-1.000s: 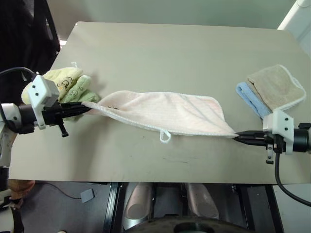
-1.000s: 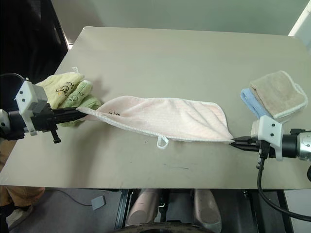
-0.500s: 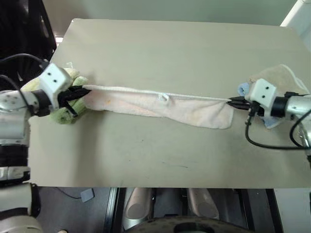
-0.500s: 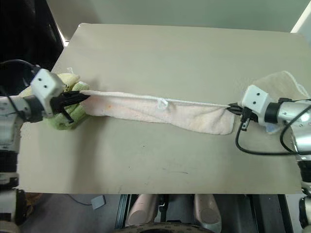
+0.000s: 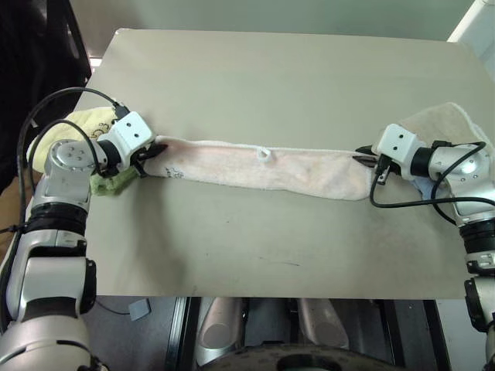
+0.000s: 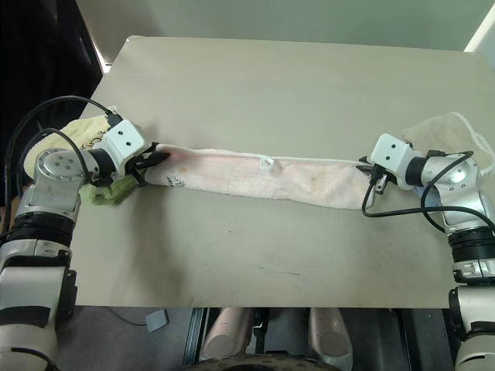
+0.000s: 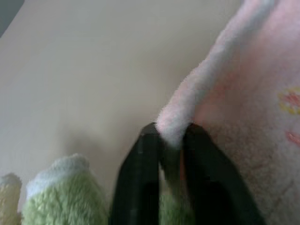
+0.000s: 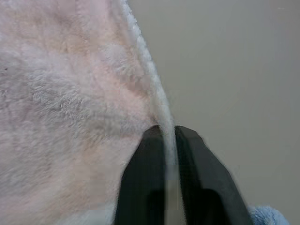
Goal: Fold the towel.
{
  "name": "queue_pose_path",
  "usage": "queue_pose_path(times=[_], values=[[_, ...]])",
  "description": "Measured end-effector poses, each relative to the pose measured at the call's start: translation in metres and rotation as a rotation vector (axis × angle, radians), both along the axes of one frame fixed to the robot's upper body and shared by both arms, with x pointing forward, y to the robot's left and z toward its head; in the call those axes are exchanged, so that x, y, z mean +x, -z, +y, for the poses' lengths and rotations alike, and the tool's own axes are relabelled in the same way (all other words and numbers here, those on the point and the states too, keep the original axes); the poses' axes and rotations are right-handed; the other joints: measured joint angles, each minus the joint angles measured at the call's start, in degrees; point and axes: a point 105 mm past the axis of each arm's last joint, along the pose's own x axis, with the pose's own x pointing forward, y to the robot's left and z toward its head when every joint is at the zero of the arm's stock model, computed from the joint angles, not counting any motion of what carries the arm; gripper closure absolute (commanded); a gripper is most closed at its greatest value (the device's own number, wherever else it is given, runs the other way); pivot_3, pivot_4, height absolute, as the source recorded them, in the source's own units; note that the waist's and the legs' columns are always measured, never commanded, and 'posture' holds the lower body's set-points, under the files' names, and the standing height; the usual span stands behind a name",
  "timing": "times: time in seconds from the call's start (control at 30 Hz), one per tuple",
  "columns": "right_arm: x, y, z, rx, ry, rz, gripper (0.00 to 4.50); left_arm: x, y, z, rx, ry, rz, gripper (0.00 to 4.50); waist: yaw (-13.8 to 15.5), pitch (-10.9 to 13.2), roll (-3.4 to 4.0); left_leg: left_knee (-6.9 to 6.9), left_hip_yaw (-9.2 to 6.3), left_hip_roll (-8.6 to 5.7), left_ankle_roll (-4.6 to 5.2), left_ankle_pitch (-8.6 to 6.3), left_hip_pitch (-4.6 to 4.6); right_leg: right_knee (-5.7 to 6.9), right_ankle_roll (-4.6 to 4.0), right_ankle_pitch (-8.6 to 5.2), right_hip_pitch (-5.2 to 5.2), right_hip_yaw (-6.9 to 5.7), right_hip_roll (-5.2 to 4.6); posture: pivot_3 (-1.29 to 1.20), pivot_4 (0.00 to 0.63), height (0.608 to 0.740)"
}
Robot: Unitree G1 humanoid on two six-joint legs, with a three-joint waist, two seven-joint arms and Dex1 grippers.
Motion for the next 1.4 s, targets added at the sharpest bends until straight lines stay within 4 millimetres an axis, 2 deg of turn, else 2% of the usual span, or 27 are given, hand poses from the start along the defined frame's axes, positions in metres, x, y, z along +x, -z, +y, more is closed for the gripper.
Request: queue_pose_path(times=[0.23, 0.27, 0.37, 0.47, 0.6, 0.7, 0.73, 0.83, 0.93, 1.0, 1.07, 1.23, 1.33, 1.4], values=[[-0.005, 0.000, -0.004, 0.003, 0.017, -0.024, 0.44, 0.002, -0.004, 0.002, -0.034, -0.017, -0.022, 0.03, 0.0, 0.0, 0.00, 0.00, 0.00, 0.00, -0.01, 0.13, 0.00, 0.02, -0.01, 0.06, 0.02, 0.00, 0.00, 0.00, 0.150, 0.736], [-0.005, -0.004, -0.006, 0.004, 0.025, -0.039, 0.08, 0.002, -0.005, 0.003, -0.035, -0.021, -0.027, 0.00, 0.0, 0.0, 0.01, 0.01, 0.00, -0.01, -0.01, 0.13, 0.00, 0.02, -0.01, 0.06, 0.02, 0.01, 0.00, 0.00, 0.150, 0.736], [-0.009, -0.026, -0.017, 0.063, 0.088, -0.105, 0.08, 0.005, -0.013, 0.007, -0.085, -0.062, -0.071, 0.00, 0.2, 0.0, 0.00, 0.00, 0.01, 0.00, -0.01, 0.13, -0.04, 0.01, 0.00, 0.05, 0.02, -0.01, 0.00, 0.00, 0.150, 0.736], [-0.023, -0.046, -0.031, 0.154, 0.161, -0.138, 0.08, 0.007, -0.024, 0.015, -0.149, -0.124, -0.116, 0.00, 0.3, 0.0, 0.00, -0.03, 0.03, 0.00, -0.03, 0.13, -0.04, -0.02, 0.04, -0.01, 0.04, -0.01, 0.01, 0.00, 0.150, 0.736], [-0.038, -0.045, -0.039, 0.320, 0.256, -0.073, 0.08, 0.008, -0.042, 0.011, -0.221, -0.115, -0.187, 0.00, 0.3, 0.0, -0.02, -0.02, 0.05, -0.03, -0.07, 0.21, -0.04, -0.08, 0.10, 0.01, 0.12, 0.00, 0.02, 0.00, 0.150, 0.736], [-0.059, -0.031, -0.025, 0.598, 0.320, 0.106, 0.03, 0.006, -0.056, -0.007, -0.342, -0.052, -0.228, 0.00, 0.4, 0.0, -0.02, -0.07, 0.08, -0.04, -0.03, 0.30, 0.01, -0.08, 0.23, -0.07, 0.21, 0.02, 0.06, 0.00, 0.150, 0.736], [-0.065, -0.025, -0.020, 0.682, 0.342, 0.176, 0.03, 0.004, -0.059, -0.016, -0.369, -0.006, -0.233, 0.00, 0.4, 0.0, -0.02, -0.06, 0.11, -0.06, -0.01, 0.31, 0.04, -0.07, 0.57, -0.27, 0.22, 0.07, 0.06, 0.00, 0.150, 0.736], [-0.074, -0.018, -0.012, 0.813, 0.393, 0.313, 0.03, -0.004, -0.061, -0.036, -0.405, 0.090, -0.224, 0.00, 0.3, 0.0, -0.02, -0.02, 0.14, -0.10, 0.05, 0.35, 0.02, -0.06, 0.91, -0.32, 0.21, 0.13, 0.05, 0.00, 0.150, 0.736], [-0.085, -0.019, -0.010, 0.963, 0.440, 0.412, 0.03, -0.011, -0.059, -0.047, -0.416, 0.148, -0.194, 0.00, 0.2, -0.1, -0.10, -0.03, 0.12, -0.07, 0.09, 0.33, 0.10, -0.08, 0.92, -0.33, 0.27, 0.13, 0.08, 0.00, 0.150, 0.736], [-0.093, -0.003, -0.005, 1.089, 0.490, 0.536, 0.03, -0.016, -0.054, -0.061, -0.404, 0.209, -0.171, 0.00, 0.3, -0.1, -0.17, -0.06, 0.08, -0.07, 0.15, 0.30, 0.20, -0.06, 0.94, -0.40, 0.36, 0.14, 0.10, 0.00, 0.150, 0.736], [-0.104, 0.016, 0.003, 1.149, 0.533, 0.668, 0.03, -0.017, -0.047, -0.069, -0.393, 0.233, -0.145, 0.00, 0.3, -0.1, -0.15, -0.05, 0.06, -0.07, 0.17, 0.28, 0.17, -0.03, 0.93, -0.40, 0.33, 0.14, 0.10, 0.00, 0.150, 0.736], [-0.120, 0.026, 0.014, 1.232, 0.572, 0.765, 0.03, -0.017, -0.041, -0.070, -0.360, 0.231, -0.130, 0.00, 0.3, -0.1, -0.17, -0.04, 0.03, -0.08, 0.18, 0.25, 0.14, -0.06, 0.91, -0.39, 0.31, 0.14, 0.10, 0.00, 0.150, 0.736], [-0.122, 0.040, 0.023, 1.261, 0.627, 0.823, 0.03, -0.020, -0.042, -0.073, -0.358, 0.251, -0.129, 0.00, 0.3, -0.1, -0.16, -0.03, 0.02, -0.09, 0.18, 0.21, 0.13, -0.04, 0.89, -0.39, 0.26, 0.14, 0.09, 0.00, 0.150, 0.736], [-0.118, 0.046, 0.026, 1.301, 0.681, 0.828, 0.03, -0.022, -0.044, -0.077, -0.358, 0.268, -0.134, 0.00, 0.3, -0.1, -0.16, -0.02, 0.02, -0.09, 0.18, 0.19, 0.13, -0.05, 0.82, -0.35, 0.25, 0.14, 0.09, 0.00, 0.150, 0.736]])
